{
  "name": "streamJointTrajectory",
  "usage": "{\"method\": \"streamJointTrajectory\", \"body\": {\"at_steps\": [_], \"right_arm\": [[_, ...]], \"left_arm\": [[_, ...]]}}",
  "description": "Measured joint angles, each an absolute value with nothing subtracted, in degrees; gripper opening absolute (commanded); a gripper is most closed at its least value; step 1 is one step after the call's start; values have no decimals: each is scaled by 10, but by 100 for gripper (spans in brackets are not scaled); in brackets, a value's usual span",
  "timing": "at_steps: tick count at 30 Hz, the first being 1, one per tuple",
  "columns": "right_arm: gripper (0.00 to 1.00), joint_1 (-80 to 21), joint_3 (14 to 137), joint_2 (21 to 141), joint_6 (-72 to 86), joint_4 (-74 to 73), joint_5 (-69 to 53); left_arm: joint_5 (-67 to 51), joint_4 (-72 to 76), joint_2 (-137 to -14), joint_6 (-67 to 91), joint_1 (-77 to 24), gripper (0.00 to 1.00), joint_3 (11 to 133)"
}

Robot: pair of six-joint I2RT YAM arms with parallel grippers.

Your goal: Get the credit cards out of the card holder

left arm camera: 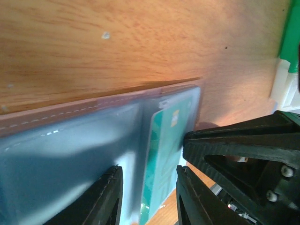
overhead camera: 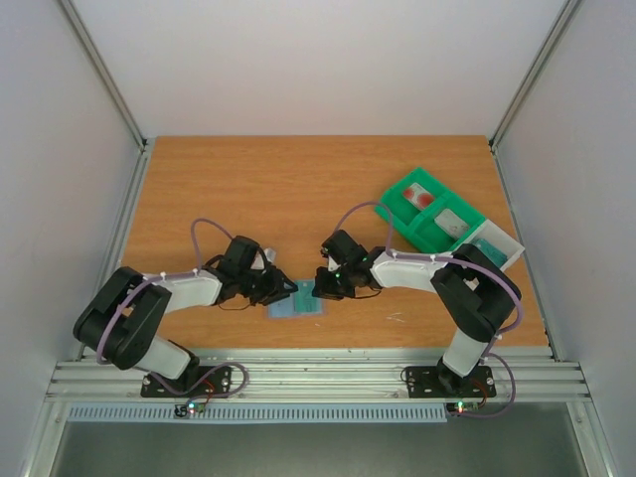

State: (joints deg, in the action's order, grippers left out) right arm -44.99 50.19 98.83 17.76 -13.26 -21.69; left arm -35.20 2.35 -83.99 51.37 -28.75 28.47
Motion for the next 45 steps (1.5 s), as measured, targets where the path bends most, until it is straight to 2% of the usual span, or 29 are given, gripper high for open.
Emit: {"method": "streamJointTrajectory", "body": {"at_steps": [6, 10, 12, 18, 35, 45], "right_arm": [[8, -450, 495, 988, 178, -117, -217], [7, -450, 493, 988, 178, -113, -218], [7, -450, 491, 988, 178, -109, -219], [7, -450, 487, 988, 178, -101, -221], [7, -450, 486, 988, 178, -100, -215], [6, -451, 486, 987, 178, -103, -204]], "left_arm": [[-356, 59, -858, 532, -288, 31, 275], [-357, 81, -867, 544, -287, 25, 274], [-359, 95, -871, 551, -287, 21, 270], [-367, 119, -881, 570, -288, 1, 260], [-362, 119, -858, 564, -284, 0, 254], [-315, -24, -776, 505, -260, 0, 263]]}}
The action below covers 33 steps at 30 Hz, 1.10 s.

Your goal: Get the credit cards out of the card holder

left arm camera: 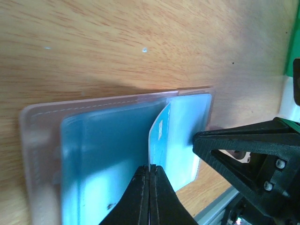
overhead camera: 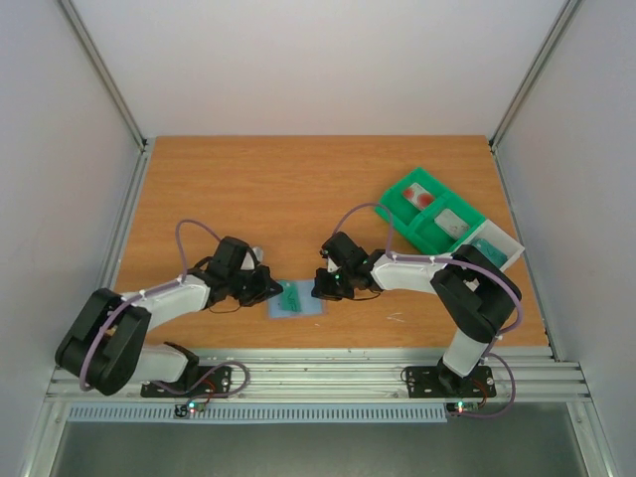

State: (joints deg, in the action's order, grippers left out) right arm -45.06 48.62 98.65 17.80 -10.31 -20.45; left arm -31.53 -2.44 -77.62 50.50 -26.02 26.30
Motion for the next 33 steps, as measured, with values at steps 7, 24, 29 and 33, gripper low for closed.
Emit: {"method": "streamJointTrajectory", "body": {"at_steps": [7, 24, 29, 33], "right_arm": [[7, -451, 486, 985, 179, -103, -204], [48, -449, 437, 829, 270, -13, -244], [55, -449, 416, 829, 326, 97, -295], [54, -449, 408, 843, 365, 168, -327]], "left_arm": [[-262, -127, -715, 475, -252, 1, 273], [-247, -174, -538, 511, -250, 0, 289], [-254, -155, -484, 539, -250, 0, 289], [-268, -131, -470, 562, -250, 0, 289]]}}
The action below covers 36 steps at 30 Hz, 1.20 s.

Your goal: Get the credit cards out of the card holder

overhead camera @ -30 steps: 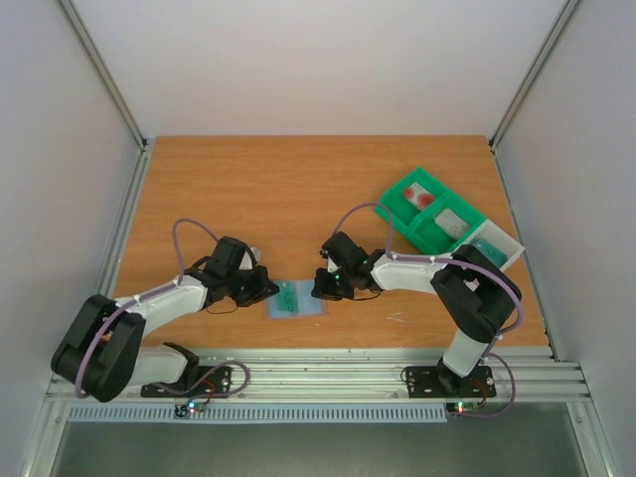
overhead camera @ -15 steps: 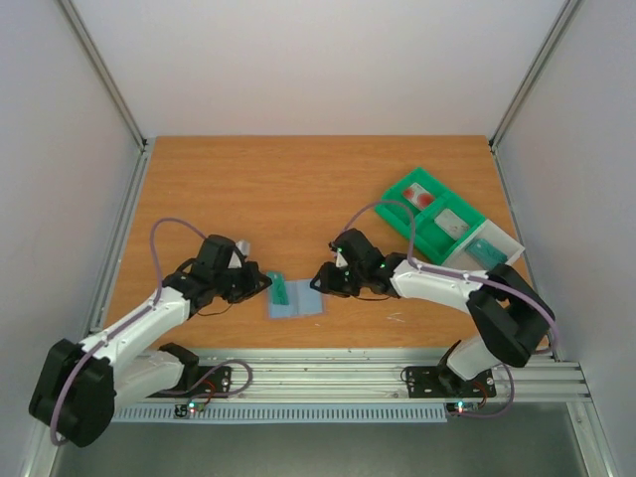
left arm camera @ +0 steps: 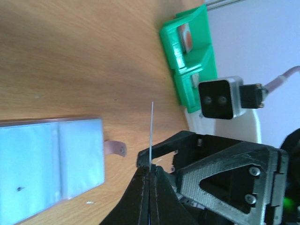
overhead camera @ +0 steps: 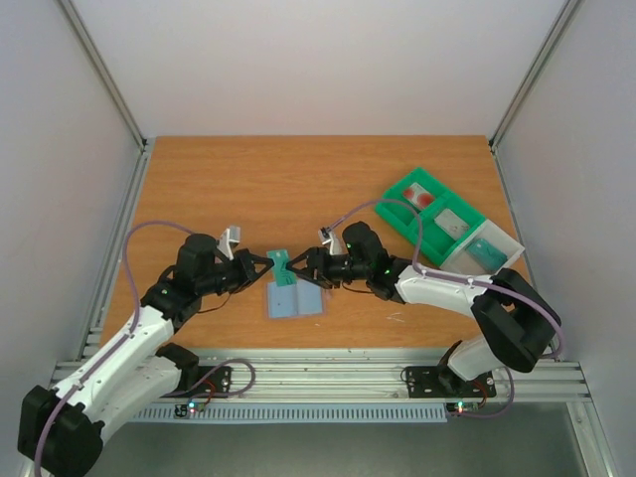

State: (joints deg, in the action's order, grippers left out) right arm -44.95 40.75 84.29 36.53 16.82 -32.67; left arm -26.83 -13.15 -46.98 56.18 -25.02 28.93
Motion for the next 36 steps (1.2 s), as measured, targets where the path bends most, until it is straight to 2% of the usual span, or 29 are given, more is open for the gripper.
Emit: {"method": "streamJointTrajectory", "body": {"at_steps": [4, 6, 11, 13, 18, 22, 26, 36], "right_arm": [[48, -449, 405, 850, 386, 216, -347], [41, -449, 400, 850, 392, 234, -350], [10, -449, 386, 844, 389, 244, -351], [2, -449, 384, 835, 382, 241, -352], [1, -446, 383, 809, 361, 249, -360], [1, -446, 373, 799, 340, 264, -377], [1, -445, 364, 793, 321, 291, -405], [1, -444, 364, 769, 271, 303, -513]], "left_arm": [[-281, -98, -462, 585, -250, 0, 289], [-286, -80, -462, 595, -250, 0, 286], [-297, -44, -463, 613, -250, 0, 269], [-301, -36, -465, 618, -248, 4, 264], [-307, -35, -467, 621, -241, 30, 261], [-338, -71, -469, 587, -234, 41, 293], [-378, -142, -476, 529, -222, 44, 354], [-499, -261, -502, 407, -216, 43, 438]]}}
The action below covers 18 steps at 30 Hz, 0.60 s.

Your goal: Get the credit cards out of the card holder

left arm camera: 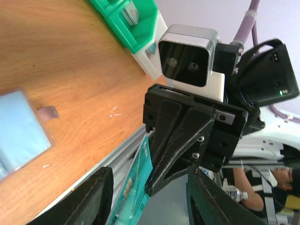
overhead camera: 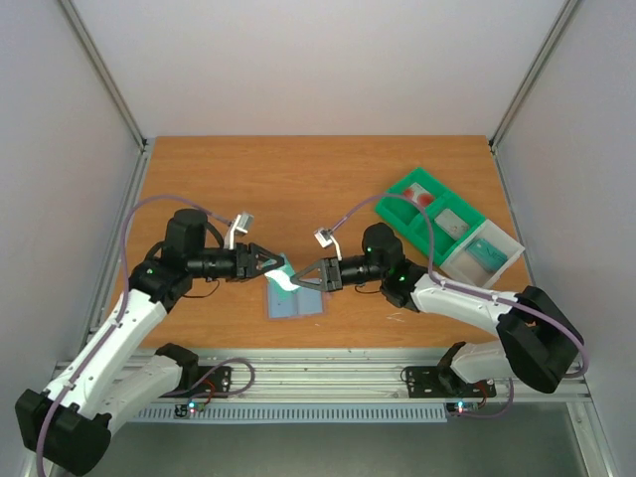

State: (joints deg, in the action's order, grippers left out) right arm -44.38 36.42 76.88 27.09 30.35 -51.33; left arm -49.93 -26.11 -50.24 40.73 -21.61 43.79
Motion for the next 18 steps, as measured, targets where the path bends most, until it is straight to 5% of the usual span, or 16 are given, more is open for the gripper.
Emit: {"method": "streamJointTrajectory", "body": {"at_steps": [4, 9, 18], "right_arm": [[1, -444, 364, 752, 249, 288, -540], [2, -445, 364, 741, 231, 270, -563], [30, -445, 364, 722, 218, 230, -549]], "left_arm": [[-528, -311, -507, 363, -216, 32, 470], [-551, -350, -507, 320, -216, 2, 479], [-573, -321, -509, 331, -216, 1, 463]]}}
